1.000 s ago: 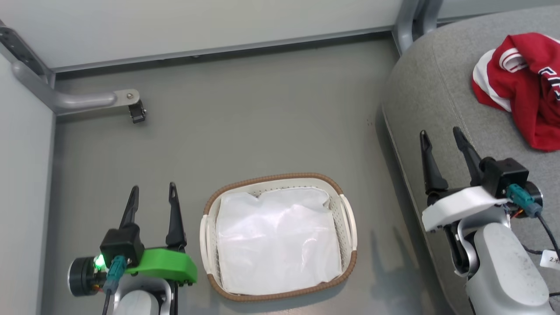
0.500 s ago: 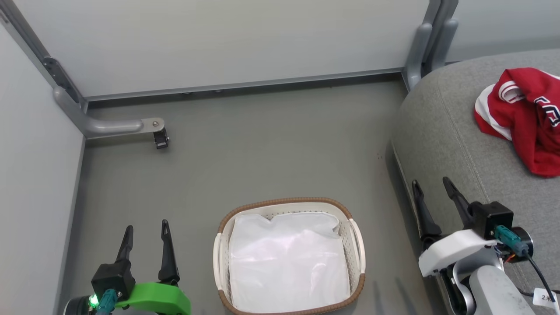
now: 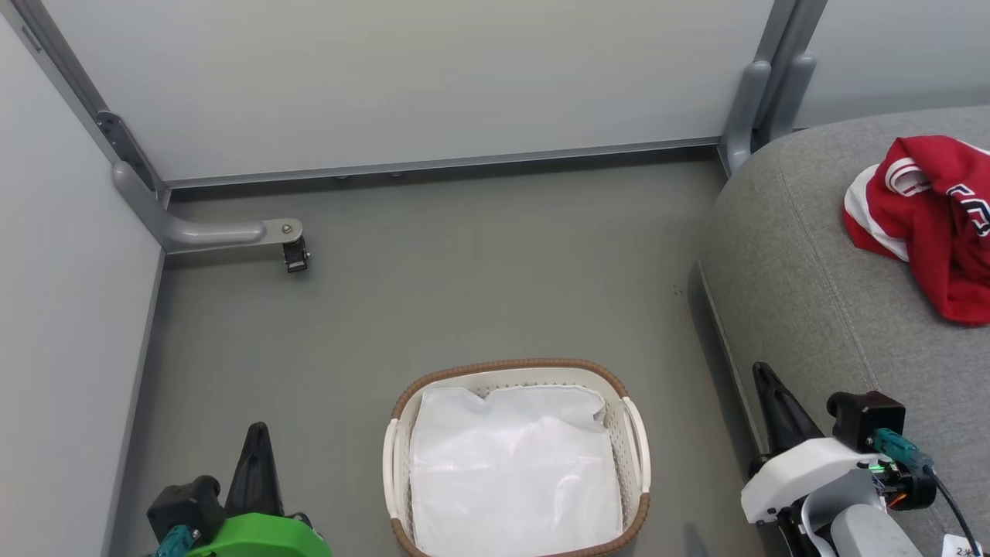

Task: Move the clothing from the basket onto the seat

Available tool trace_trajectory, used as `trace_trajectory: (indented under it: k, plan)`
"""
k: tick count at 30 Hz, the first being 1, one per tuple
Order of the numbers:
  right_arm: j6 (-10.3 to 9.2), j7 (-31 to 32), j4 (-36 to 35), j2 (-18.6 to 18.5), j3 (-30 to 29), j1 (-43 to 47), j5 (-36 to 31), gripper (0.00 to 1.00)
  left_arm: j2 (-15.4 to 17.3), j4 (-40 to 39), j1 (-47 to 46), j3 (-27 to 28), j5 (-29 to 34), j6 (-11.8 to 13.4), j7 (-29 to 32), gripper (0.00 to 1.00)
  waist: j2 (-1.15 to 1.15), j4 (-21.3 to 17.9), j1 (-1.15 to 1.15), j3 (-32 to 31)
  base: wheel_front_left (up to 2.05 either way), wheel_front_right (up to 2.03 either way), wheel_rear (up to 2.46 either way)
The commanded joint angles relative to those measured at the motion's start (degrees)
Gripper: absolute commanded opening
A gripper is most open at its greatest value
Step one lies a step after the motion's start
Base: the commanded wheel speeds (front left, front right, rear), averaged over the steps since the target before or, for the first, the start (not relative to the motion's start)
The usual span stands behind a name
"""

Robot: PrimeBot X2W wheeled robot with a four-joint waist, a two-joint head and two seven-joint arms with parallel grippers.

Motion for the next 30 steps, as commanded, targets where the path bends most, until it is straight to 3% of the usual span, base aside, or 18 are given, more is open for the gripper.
trace_trajectory:
  k: [1, 30]
  plan:
    - [0.00, 0.63, -1.22, -0.27, -0.62, -0.68, 2.73, 0.00, 0.11, -0.95, -0.80, 0.56, -2.59, -0.36, 0.52, 0.00, 0.00, -0.03, 0.00, -0.04, 0.00, 0.00, 0.00]
    - [-0.02, 7.37, -4.56, 0.38, -3.86, 0.59, 29.16, 0.00, 0.22, -2.20, -3.22, 4.24, -28.24, -3.31, 7.51, 0.00, 0.00, -0.54, 0.00, -0.93, 0.00, 0.00, 0.00]
